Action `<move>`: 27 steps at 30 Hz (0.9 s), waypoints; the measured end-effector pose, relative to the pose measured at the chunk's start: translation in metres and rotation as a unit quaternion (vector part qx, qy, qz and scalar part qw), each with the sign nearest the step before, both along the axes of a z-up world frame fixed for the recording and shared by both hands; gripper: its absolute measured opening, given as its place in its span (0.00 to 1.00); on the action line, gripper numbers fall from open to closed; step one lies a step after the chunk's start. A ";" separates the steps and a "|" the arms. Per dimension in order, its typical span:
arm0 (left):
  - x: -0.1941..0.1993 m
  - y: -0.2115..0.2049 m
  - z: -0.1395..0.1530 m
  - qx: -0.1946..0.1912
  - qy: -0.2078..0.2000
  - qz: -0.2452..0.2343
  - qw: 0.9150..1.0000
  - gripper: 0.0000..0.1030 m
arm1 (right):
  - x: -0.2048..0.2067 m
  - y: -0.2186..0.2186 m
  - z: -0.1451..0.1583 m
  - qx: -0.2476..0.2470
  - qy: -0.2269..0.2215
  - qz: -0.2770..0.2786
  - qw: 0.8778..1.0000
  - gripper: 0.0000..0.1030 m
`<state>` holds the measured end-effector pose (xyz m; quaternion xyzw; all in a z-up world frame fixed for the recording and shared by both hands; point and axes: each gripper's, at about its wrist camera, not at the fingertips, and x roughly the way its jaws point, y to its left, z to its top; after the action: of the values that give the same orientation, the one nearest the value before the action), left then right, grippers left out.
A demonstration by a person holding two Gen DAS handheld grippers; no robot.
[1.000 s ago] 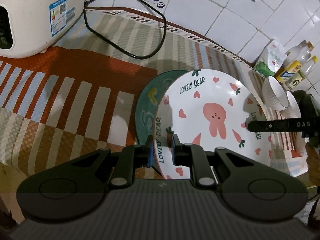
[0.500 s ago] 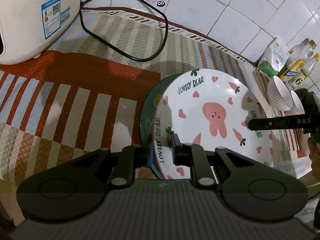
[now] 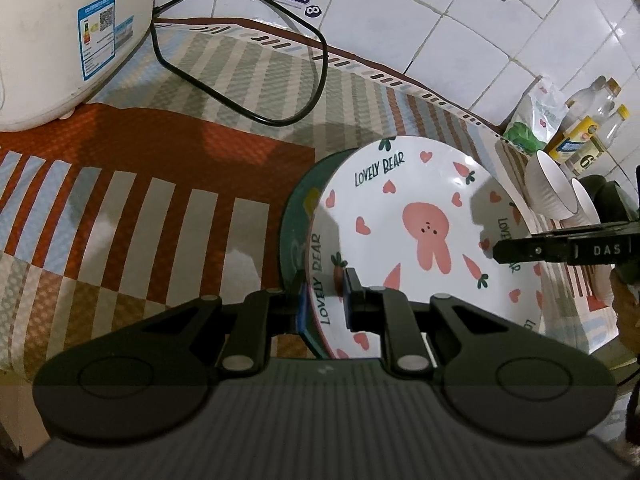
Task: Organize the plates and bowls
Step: 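Open both grippers and withdraw them from the plate stack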
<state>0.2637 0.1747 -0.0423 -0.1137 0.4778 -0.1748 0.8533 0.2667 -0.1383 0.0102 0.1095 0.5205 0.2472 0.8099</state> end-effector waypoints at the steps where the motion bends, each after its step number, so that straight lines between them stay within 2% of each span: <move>1: 0.000 0.000 0.000 -0.002 0.000 0.000 1.000 0.15 | -0.001 0.001 0.001 -0.005 -0.001 0.000 1.000 0.24; 3: 0.001 0.002 -0.002 -0.008 0.001 0.001 1.000 0.15 | -0.004 0.006 0.004 -0.022 -0.008 0.003 1.000 0.24; 5: 0.002 0.004 -0.004 -0.016 0.001 0.002 1.000 0.14 | -0.007 0.012 0.007 -0.060 -0.023 0.005 0.998 0.30; 6: 0.003 0.005 -0.005 -0.018 0.001 0.004 1.000 0.14 | -0.009 0.015 0.009 -0.081 -0.032 0.006 0.996 0.30; 11: 0.002 0.010 -0.006 -0.030 -0.003 0.007 1.000 0.12 | -0.012 0.017 0.011 -0.096 -0.055 0.013 0.994 0.26; 13: 0.001 0.011 -0.005 -0.032 -0.004 0.010 0.999 0.12 | -0.013 0.016 0.007 -0.100 -0.058 0.009 0.993 0.18; 18: -0.004 0.006 0.000 -0.010 -0.023 0.012 1.000 0.12 | -0.026 0.024 0.004 -0.118 -0.111 0.010 0.987 0.17; 23: -0.014 0.004 0.007 0.006 -0.047 0.006 0.999 0.23 | -0.060 0.022 0.016 -0.116 -0.204 0.001 0.972 0.21; 24: -0.017 0.002 0.008 0.012 -0.050 0.005 0.999 0.28 | -0.067 0.022 0.019 -0.115 -0.217 0.005 0.969 0.22; 25: -0.020 -0.001 0.011 0.025 -0.057 0.005 0.998 0.37 | -0.074 0.022 0.021 -0.114 -0.227 0.009 0.967 0.23; 27: -0.027 -0.007 0.018 0.063 -0.092 0.006 0.994 0.39 | -0.087 0.024 0.027 -0.114 -0.242 0.018 0.964 0.24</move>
<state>0.2366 0.1675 -0.0247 -0.0459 0.4071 -0.1489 0.9000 0.1797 -0.1148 0.0370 -0.0556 0.3358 0.2201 0.9142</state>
